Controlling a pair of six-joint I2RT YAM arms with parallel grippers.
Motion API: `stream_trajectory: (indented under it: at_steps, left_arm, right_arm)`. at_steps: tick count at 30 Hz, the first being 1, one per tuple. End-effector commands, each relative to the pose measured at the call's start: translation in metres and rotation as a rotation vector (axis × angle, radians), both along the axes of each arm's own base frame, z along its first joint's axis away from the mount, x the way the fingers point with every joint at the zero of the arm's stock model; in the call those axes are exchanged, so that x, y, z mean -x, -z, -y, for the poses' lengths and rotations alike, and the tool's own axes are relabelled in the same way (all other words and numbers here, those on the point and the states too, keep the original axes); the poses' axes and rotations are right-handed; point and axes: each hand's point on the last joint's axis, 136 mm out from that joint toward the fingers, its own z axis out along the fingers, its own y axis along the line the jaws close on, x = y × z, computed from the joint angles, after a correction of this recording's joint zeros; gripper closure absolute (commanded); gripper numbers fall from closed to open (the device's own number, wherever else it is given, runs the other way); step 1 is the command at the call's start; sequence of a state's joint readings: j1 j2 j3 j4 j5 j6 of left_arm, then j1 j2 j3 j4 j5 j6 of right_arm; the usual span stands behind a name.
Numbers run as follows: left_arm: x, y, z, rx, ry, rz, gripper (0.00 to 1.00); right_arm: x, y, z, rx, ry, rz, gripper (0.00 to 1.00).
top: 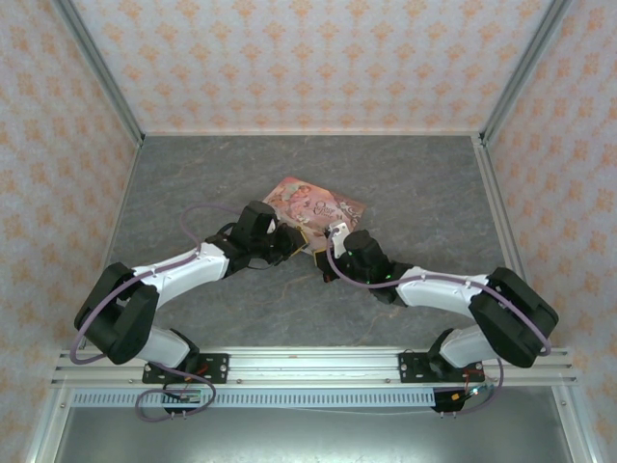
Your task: Unlock the padlock with the key
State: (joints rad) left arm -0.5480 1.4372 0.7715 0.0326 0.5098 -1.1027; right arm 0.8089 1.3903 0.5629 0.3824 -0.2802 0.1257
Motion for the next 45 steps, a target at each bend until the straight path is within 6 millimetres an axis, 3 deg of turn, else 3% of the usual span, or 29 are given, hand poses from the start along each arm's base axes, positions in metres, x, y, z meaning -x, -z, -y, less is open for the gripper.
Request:
stream_trajectory:
  at_steps: [1,23,45]
  left_arm:
    - [-0.009,-0.028,0.007,0.040,0.004,0.068,0.87]
    - [-0.007,-0.030,0.010,0.045,0.023,0.064,0.88]
    - [-0.008,-0.028,0.009,0.031,0.017,0.058,0.89]
  right_arm:
    - [-0.007,-0.009,-0.008,-0.010,-0.003,0.023,1.00]
    - [-0.011,-0.020,-0.016,-0.046,-0.018,0.062,1.00]
    - [-0.014,-0.016,-0.007,0.015,0.009,0.074,1.00]
